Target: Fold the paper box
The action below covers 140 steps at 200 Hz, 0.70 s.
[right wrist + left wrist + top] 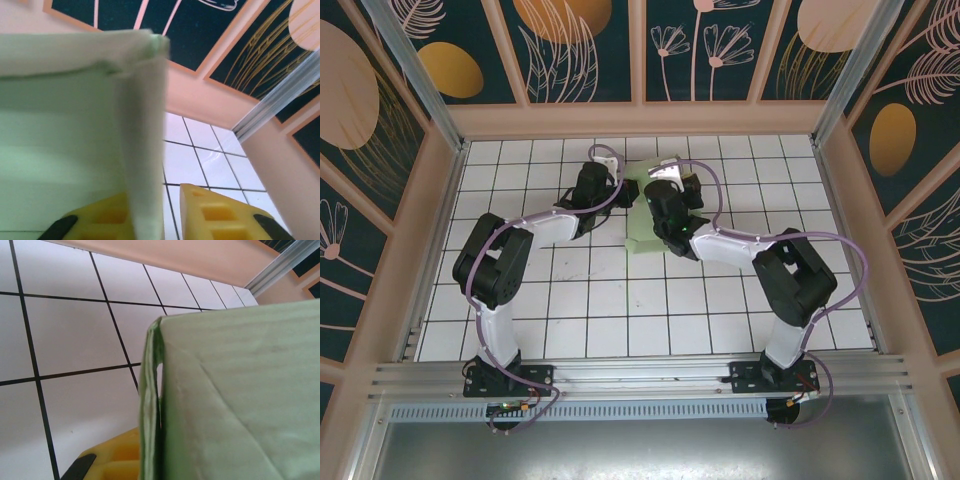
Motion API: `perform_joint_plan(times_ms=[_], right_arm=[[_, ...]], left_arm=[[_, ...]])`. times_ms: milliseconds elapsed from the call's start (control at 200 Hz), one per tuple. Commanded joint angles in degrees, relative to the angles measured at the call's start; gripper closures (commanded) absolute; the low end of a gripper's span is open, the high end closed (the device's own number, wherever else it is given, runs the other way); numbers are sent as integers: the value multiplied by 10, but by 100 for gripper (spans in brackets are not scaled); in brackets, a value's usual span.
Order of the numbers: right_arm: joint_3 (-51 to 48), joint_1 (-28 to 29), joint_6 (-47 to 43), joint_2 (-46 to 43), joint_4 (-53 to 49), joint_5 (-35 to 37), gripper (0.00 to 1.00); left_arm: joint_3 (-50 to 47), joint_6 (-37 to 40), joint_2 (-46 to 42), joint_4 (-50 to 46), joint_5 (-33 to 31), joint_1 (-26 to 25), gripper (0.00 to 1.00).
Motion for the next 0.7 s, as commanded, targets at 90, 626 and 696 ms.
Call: perform_joint_plan(times_ms=[90,626,696], right_arm=[[-16,3,41,-44,29,-36,41],[-105,-44,128,-233,17,-448,19],[-106,-64,159,-251,8,-477,20]], left_arm=[[27,-7,-1,-28,-3,-2,100],[64,-36,7,-108,-54,-3,100],[70,-38,7,-122,-62,-3,100]])
